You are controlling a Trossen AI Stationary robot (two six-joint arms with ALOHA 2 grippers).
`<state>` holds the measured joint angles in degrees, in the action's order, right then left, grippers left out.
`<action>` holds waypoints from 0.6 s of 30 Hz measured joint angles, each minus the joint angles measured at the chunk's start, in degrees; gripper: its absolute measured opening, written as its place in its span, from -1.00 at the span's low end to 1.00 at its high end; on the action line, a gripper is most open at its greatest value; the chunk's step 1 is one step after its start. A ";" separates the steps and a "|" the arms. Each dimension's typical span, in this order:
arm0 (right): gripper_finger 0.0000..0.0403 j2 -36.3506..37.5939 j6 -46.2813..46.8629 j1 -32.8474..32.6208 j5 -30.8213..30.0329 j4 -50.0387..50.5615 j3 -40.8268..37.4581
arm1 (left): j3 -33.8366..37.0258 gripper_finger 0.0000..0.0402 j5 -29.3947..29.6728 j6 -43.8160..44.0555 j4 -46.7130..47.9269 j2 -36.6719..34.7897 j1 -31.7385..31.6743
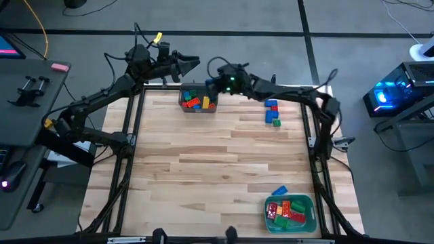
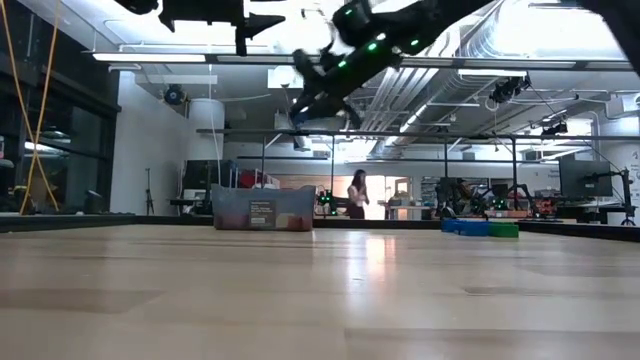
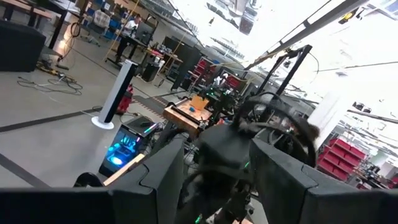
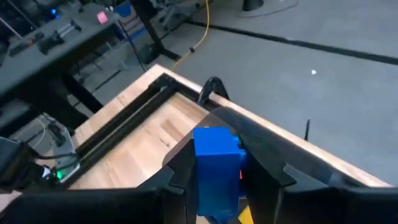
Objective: Sort blocks by size
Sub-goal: Put the blue game piece into the black bin, then put the blue game piece into the green bin
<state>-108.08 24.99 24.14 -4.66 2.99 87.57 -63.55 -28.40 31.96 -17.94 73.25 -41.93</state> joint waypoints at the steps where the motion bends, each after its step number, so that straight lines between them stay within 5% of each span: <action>1: -0.57 -1.94 0.01 -0.02 0.21 0.18 1.67 | 0.00 -0.15 0.00 -0.01 0.00 0.00 0.00; 4: -0.43 -7.46 0.81 -0.08 2.65 1.75 6.81 | 0.00 -0.15 0.00 0.04 -0.01 0.00 0.00; 12: 0.37 -14.09 -2.10 0.83 10.34 11.77 17.84 | 0.00 -0.15 0.01 0.89 -0.13 -0.04 -0.03; 18: 0.47 -12.05 -7.99 2.35 9.76 24.20 22.82 | 0.00 -0.15 0.09 0.88 0.11 -0.04 -0.02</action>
<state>-120.13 17.00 26.49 5.10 27.19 110.39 -63.55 -28.32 32.83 -17.82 73.21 -41.95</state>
